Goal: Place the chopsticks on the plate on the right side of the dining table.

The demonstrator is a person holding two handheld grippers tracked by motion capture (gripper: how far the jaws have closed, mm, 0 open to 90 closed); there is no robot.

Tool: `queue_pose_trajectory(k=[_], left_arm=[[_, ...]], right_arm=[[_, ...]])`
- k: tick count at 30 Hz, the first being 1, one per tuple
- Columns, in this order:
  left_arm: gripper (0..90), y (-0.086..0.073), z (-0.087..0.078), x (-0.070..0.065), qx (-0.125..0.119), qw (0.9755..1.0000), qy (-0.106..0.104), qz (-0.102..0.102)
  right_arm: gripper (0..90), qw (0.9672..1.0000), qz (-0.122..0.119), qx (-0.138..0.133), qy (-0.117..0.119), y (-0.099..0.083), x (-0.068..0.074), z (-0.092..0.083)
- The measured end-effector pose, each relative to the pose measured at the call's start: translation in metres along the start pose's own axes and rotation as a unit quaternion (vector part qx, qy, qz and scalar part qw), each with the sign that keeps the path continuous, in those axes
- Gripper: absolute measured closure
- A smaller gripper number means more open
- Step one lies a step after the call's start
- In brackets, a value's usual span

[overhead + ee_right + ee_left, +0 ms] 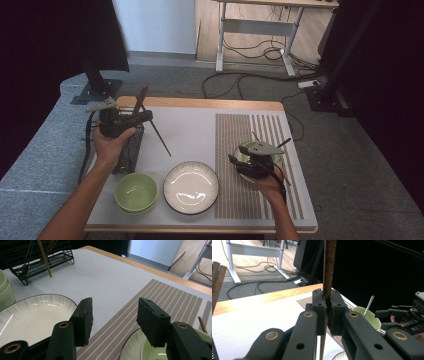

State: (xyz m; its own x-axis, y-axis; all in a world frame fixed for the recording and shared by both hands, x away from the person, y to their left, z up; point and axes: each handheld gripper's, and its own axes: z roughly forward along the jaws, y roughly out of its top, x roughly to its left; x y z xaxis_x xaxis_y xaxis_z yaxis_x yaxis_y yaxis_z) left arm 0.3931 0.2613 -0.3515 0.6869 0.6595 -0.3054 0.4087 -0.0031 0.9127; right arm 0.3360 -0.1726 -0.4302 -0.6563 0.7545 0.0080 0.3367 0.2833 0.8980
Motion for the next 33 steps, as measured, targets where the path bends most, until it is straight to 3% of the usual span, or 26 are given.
queue_pose_trajectory(k=[8,13,33], left_arm=[[84.8,0.002,0.001,-0.003,-0.002,1.0,-0.003,0.002],[84.8,0.004,0.002,-0.006,-0.002,1.0,-0.007,0.003],[84.8,0.008,0.007,-0.016,0.005,0.9997,-0.017,0.015]], right_arm=[[46.5,0.9999,-0.005,0.004,0.008,0.004,0.007,0.009],[46.5,0.9993,0.004,0.0,0.036,0.016,0.013,0.019],[46.5,0.9983,-0.015,0.003,0.057,0.034,0.034,0.041]])
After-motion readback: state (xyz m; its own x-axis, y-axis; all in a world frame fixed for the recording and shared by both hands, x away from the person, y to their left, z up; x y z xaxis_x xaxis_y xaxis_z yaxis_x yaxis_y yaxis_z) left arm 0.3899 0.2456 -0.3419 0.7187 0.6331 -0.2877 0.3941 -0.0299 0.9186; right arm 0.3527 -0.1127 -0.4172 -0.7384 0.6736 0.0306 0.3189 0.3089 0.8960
